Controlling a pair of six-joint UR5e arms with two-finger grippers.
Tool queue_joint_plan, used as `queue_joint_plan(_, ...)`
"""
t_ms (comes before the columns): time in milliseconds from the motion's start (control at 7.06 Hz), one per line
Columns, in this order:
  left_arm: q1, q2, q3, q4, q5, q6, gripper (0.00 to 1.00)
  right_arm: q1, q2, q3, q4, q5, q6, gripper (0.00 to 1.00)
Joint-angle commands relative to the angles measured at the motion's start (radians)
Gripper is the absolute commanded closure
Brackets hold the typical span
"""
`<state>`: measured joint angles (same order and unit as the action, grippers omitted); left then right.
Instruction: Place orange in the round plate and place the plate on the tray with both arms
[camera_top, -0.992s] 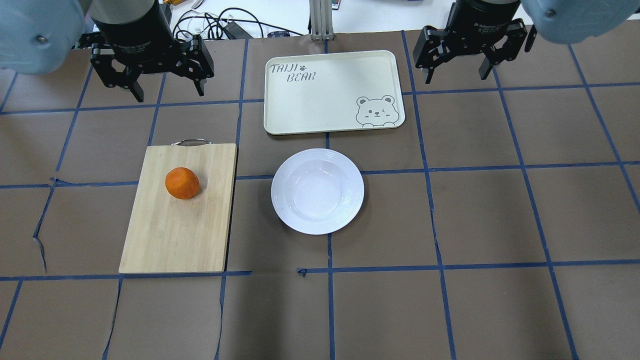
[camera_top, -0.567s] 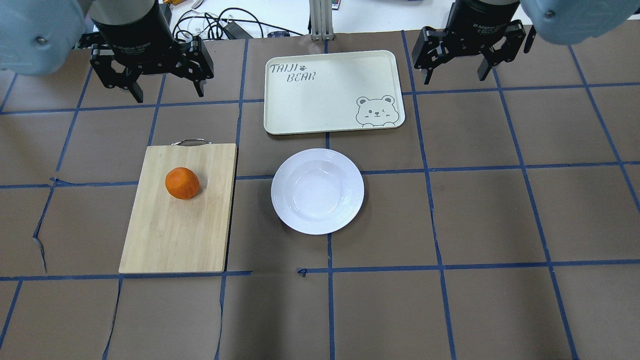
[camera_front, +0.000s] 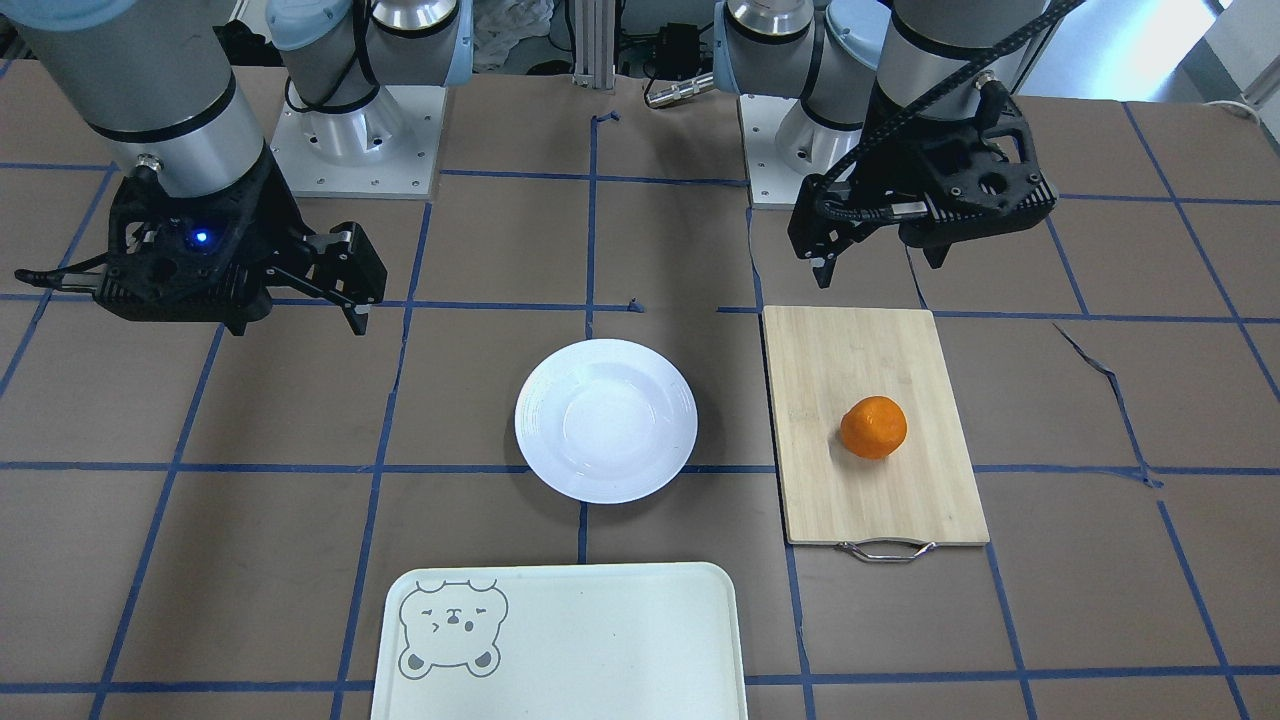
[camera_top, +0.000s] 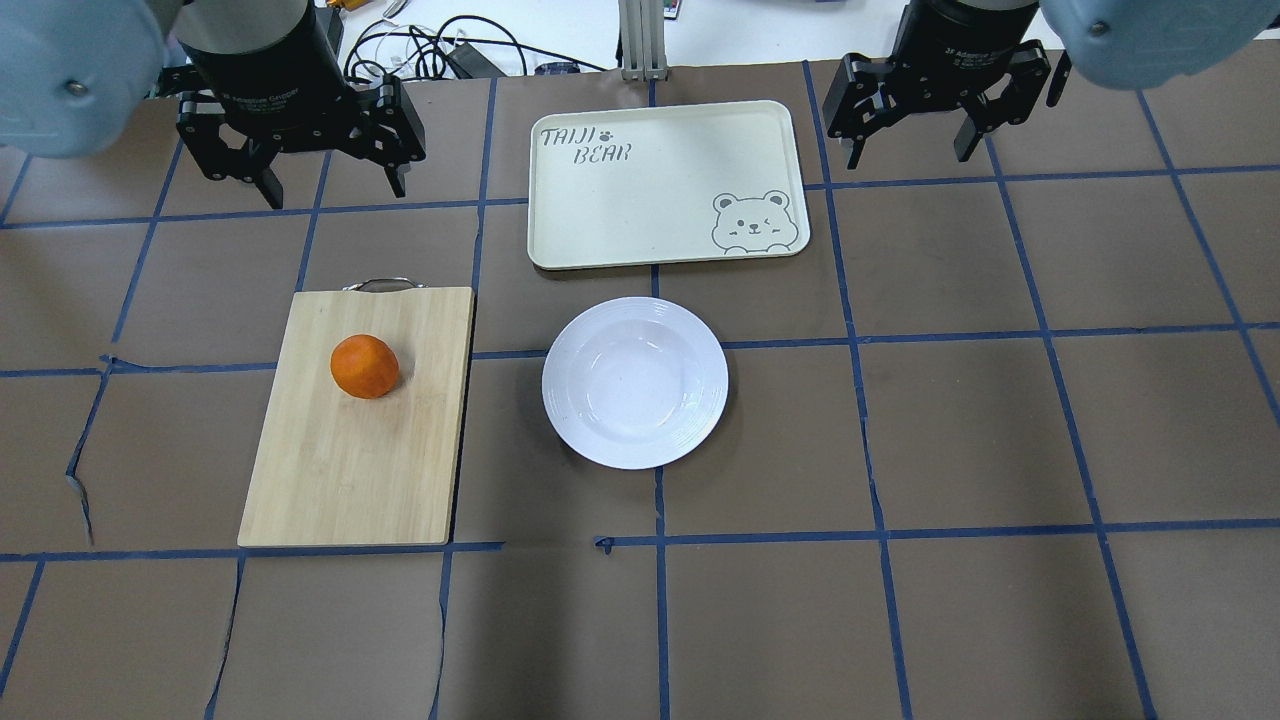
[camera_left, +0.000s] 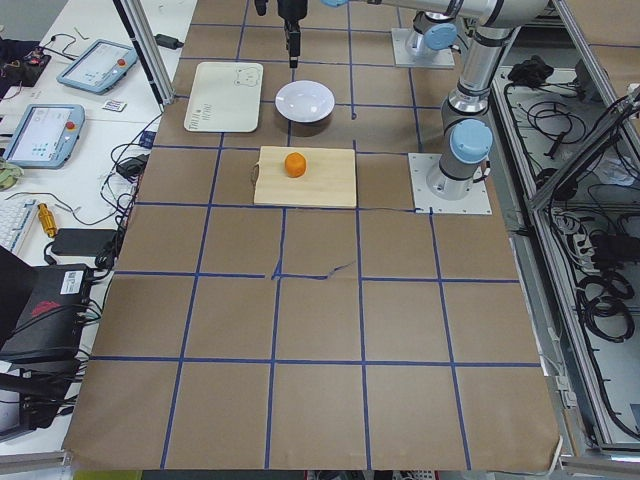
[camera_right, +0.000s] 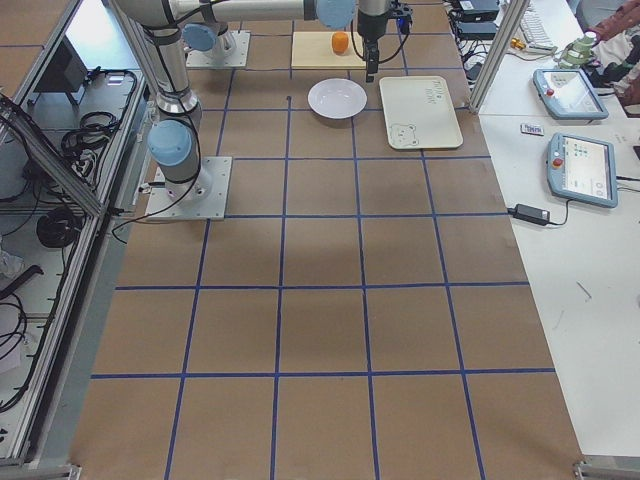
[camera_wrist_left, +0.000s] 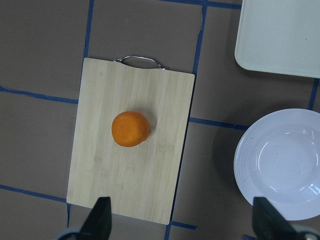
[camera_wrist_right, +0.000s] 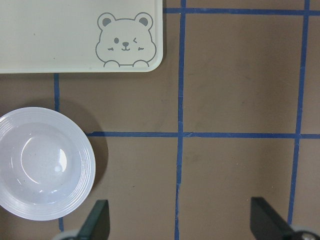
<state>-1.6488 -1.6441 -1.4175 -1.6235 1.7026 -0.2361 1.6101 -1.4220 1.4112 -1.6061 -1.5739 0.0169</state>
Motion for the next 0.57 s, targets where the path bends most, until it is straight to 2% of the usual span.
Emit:
queue_joint_plan(0, 0.001, 0.006, 0.000, -0.012, 0.000, 0.000, 0.00, 0.001, 0.000, 0.000, 0.000, 0.002, 0.000, 0.00)
queue_joint_plan(425, 0.001, 0.004, -0.001, -0.009, 0.008, 0.003, 0.00, 0.001, 0.000, 0.000, 0.000, 0.002, 0.000, 0.00)
